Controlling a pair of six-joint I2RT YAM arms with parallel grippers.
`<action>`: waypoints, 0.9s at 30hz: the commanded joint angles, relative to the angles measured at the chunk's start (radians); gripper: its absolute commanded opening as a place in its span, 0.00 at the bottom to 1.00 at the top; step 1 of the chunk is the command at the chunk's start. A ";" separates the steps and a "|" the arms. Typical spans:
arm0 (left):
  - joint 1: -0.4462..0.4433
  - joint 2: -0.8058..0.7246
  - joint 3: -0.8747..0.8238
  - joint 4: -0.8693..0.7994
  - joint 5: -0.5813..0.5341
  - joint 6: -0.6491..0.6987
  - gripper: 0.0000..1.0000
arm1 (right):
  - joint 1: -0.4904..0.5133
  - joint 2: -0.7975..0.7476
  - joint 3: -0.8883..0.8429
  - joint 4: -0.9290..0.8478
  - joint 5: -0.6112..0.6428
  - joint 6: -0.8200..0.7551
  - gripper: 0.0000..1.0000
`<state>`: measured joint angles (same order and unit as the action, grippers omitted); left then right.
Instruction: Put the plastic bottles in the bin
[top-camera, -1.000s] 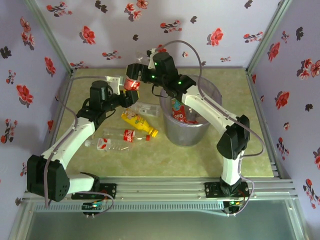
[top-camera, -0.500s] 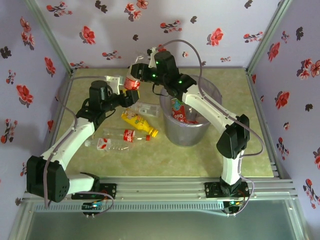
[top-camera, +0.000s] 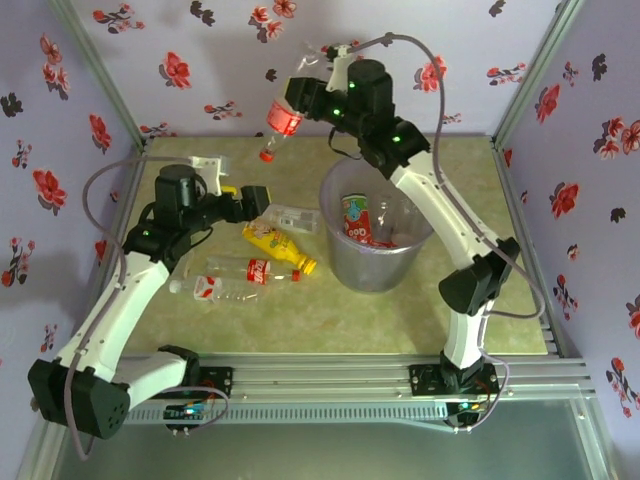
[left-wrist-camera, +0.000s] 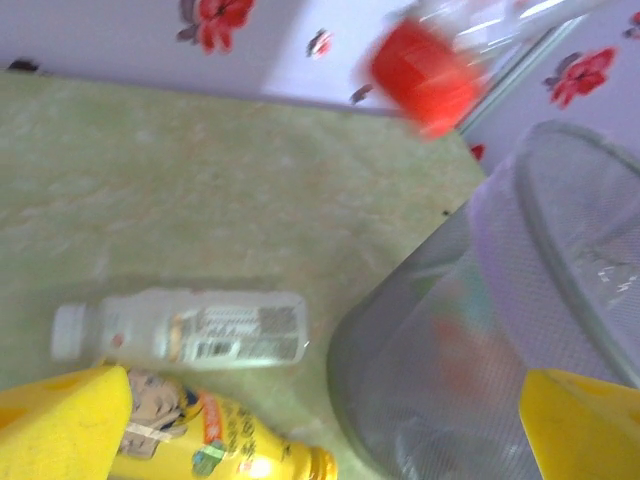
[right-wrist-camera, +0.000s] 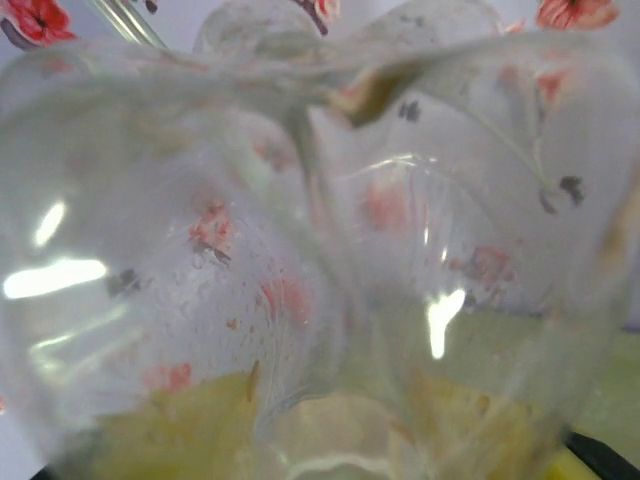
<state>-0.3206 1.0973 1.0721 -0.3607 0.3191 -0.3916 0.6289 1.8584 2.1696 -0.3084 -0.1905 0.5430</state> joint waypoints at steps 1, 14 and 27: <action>0.029 0.007 0.022 -0.230 -0.102 -0.009 1.00 | -0.031 -0.116 -0.010 -0.083 0.058 -0.084 0.31; 0.253 0.038 -0.042 -0.428 -0.439 0.038 0.95 | -0.135 -0.440 -0.207 -0.538 0.164 -0.298 0.22; 0.378 0.150 -0.144 -0.238 -0.503 0.048 1.00 | -0.133 -0.536 -0.575 -0.537 0.051 -0.281 0.19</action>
<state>0.0483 1.2465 0.9531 -0.6495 -0.1417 -0.3492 0.4953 1.3472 1.6474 -0.8673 -0.0830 0.2398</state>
